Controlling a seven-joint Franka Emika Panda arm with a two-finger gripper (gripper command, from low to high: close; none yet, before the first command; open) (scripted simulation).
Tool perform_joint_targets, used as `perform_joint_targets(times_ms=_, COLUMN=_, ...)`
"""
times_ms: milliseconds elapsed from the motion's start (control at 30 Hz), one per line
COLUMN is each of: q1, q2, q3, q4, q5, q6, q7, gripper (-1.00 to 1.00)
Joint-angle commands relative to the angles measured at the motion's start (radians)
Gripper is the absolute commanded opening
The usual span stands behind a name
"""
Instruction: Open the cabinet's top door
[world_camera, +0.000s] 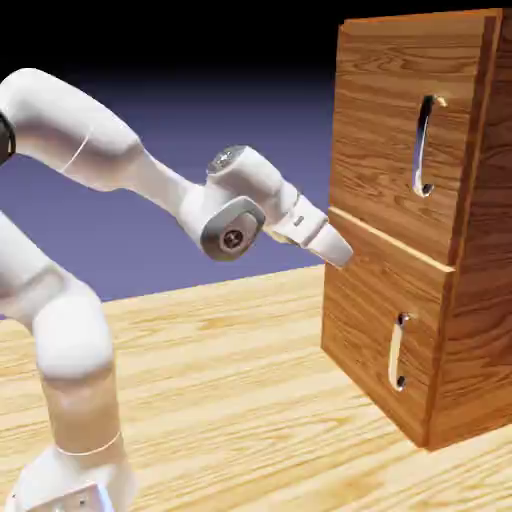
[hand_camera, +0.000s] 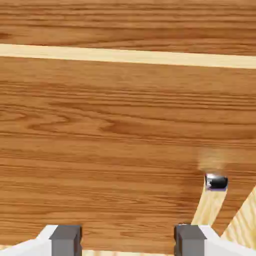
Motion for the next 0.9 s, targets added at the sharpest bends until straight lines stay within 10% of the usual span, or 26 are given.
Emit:
perform_joint_targets(times_ms=0, q1=0.012, q2=-0.002, q3=-0.013, q4=0.010, q5=-0.044, q6=0.000, q7=-0.013, gripper=0.00)
perform_joint_targets(times_ms=867, q1=0.329, q2=-0.066, q3=-0.360, q4=0.269, q5=-1.174, q6=0.006, q7=-0.338, gripper=0.00)
